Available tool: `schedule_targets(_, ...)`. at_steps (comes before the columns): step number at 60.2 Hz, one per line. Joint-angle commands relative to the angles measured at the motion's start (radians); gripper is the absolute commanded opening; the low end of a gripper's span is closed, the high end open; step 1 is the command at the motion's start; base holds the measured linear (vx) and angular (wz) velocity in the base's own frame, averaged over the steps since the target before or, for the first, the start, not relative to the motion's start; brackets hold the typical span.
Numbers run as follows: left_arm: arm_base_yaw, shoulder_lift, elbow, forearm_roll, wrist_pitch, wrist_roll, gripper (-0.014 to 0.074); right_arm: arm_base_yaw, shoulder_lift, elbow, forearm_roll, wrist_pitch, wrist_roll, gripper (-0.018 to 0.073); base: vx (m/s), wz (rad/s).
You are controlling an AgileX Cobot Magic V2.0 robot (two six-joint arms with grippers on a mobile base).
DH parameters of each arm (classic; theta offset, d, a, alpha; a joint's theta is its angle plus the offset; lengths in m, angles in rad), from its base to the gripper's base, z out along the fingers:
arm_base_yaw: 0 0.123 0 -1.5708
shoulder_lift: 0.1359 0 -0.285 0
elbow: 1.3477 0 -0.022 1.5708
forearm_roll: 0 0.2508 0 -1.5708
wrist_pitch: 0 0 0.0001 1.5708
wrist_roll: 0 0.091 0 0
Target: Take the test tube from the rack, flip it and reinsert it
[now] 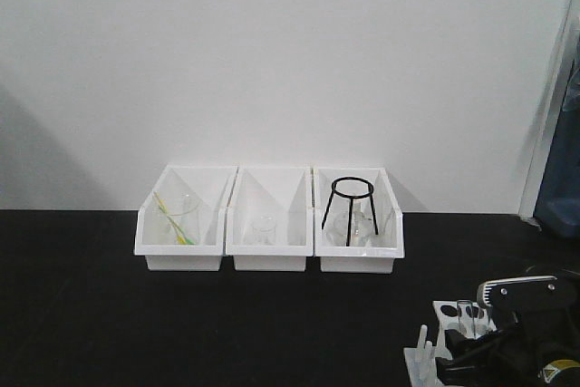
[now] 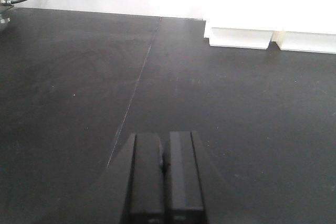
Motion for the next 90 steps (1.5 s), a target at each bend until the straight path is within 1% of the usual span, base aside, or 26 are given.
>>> schedule_targets(1,-0.007,-0.013,0.001,-0.004,-0.087,0.0,-0.0006,0.0,-0.01,-0.032,-0.017,-0.09,-0.007,0.0527,0.0,0.0)
schedule_targets(8,-0.007,-0.013,0.001,-0.004,-0.087,0.0,-0.0006,0.0,0.011,-0.033,-0.047,-0.1,0.0,0.0498,0.0,0.0)
schedule_targets(20,-0.007,-0.013,0.001,-0.004,-0.087,0.0,-0.0006,0.0,0.035,-0.033,-0.065,-0.154,0.072,0.0431,0.0,0.0)
schedule_targets(23,-0.007,-0.013,0.001,-0.004,-0.087,0.0,-0.0006,0.0,0.042,-0.034,-0.07,-0.165,0.087,0.0427,0.0,0.0)
schedule_targets(30,-0.007,-0.013,0.001,-0.004,-0.087,0.0,-0.0006,0.0,0.058,-0.034,-0.123,-0.169,0.133,0.0427,0.0,0.0)
schedule_targets(36,-0.007,-0.013,0.001,-0.004,-0.087,0.0,-0.0006,0.0,0.076,-0.034,-0.186,-0.185,0.193,0.0427,0.0,0.0)
schedule_targets(42,-0.007,-0.013,0.001,-0.004,-0.087,0.0,-0.0006,0.0,0.094,-0.034,-0.227,-0.222,0.252,0.0427,0.0,0.0)
schedule_targets(47,-0.007,-0.013,0.001,-0.004,-0.087,0.0,-0.0006,0.0,0.104,-0.034,-0.237,-0.227,0.282,0.0427,0.0,0.0)
schedule_targets(53,-0.007,-0.013,0.001,-0.004,-0.087,0.0,-0.0006,0.0,0.106,-0.034,-0.237,-0.227,0.281,0.0402,0.0,0.0)
schedule_targets(60,-0.007,-0.013,0.001,-0.004,-0.087,0.0,-0.0006,0.0,0.106,-0.034,-0.238,-0.235,0.281,0.0326,0.0,0.0)
schedule_targets(69,-0.007,-0.013,0.001,-0.004,-0.087,0.0,-0.0006,0.0,0.106,-0.034,-0.239,-0.245,0.281,0.0172,0.0,0.0)
schedule_targets(78,-0.007,-0.013,0.001,-0.004,-0.087,0.0,-0.0006,0.0,0.105,-0.034,-0.239,-0.266,0.281,0.0046,0.0,0.0)
schedule_targets(85,-0.007,-0.013,0.001,-0.004,-0.087,0.0,-0.0006,0.0,0.091,-0.034,-0.239,-0.267,0.281,-0.0008,0.0,0.0)
schedule_targets(90,-0.007,-0.013,0.001,-0.004,-0.087,0.0,-0.0006,0.0,0.066,-0.033,-0.239,-0.267,0.281,-0.0014,0.0,0.0)
